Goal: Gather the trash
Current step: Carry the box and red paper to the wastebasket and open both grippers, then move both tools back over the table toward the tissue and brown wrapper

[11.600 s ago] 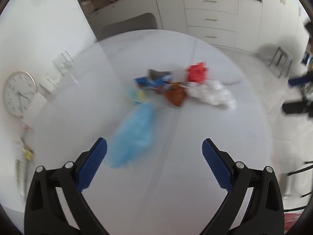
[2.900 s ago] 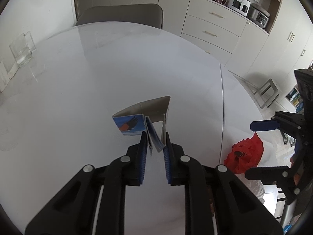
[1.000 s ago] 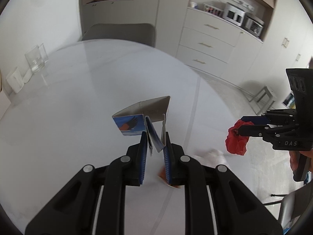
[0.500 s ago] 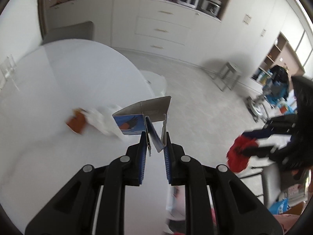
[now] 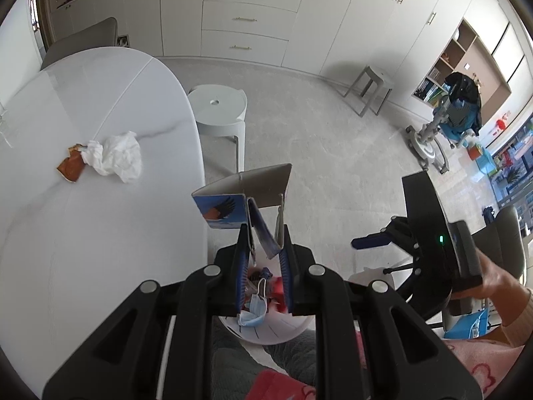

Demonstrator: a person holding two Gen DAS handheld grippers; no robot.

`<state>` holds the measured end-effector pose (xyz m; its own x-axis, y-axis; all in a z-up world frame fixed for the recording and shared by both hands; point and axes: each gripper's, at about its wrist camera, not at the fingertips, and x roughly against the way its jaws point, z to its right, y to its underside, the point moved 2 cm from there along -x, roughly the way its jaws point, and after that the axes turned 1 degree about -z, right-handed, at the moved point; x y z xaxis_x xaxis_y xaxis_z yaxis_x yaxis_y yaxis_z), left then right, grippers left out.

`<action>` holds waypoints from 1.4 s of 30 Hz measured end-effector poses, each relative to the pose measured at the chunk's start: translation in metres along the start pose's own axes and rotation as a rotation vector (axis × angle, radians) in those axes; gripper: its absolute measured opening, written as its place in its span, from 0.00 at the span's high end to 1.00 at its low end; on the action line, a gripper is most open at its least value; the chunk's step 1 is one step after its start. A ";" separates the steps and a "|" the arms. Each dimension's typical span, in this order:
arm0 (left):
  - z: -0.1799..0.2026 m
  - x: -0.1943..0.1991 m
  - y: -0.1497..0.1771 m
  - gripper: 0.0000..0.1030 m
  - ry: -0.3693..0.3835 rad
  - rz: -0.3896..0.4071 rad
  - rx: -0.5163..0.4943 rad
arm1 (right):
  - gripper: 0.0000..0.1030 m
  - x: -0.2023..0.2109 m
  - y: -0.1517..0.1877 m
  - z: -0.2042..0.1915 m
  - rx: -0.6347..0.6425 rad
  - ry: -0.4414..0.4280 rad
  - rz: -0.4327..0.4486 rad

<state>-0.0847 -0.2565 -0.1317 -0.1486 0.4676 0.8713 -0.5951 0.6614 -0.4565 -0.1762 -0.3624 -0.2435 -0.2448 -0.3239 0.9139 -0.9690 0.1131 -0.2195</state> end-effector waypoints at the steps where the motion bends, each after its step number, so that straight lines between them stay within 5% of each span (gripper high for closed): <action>1: 0.002 -0.002 0.002 0.83 0.002 -0.007 0.002 | 0.02 0.005 0.001 0.005 -0.011 0.009 0.001; 11: 0.030 -0.021 0.025 0.77 0.047 -0.104 -0.035 | 0.02 0.061 0.016 0.030 -0.026 0.083 0.088; 13: 0.037 -0.025 0.031 0.48 0.037 -0.130 -0.048 | 0.02 0.069 0.014 0.033 -0.028 0.093 0.105; 14: 0.041 -0.025 0.033 0.23 0.022 -0.139 -0.057 | 0.02 0.072 0.014 0.033 -0.028 0.097 0.110; 15: 0.043 -0.025 0.036 0.12 -0.004 -0.139 -0.064 | 0.02 0.076 0.014 0.035 -0.030 0.105 0.120; 17: 0.049 -0.023 0.037 0.08 -0.027 -0.135 -0.088 | 0.02 0.080 0.012 0.036 -0.032 0.106 0.133; 42: -0.021 0.004 0.011 0.07 -0.114 -0.086 0.032 | 0.02 0.095 -0.045 -0.006 0.031 0.138 0.214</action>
<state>-0.0752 -0.2353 -0.1374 -0.1837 0.3393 0.9226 -0.6345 0.6759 -0.3749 -0.1556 -0.3922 -0.1448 -0.4397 -0.1637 0.8831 -0.8967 0.1356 -0.4213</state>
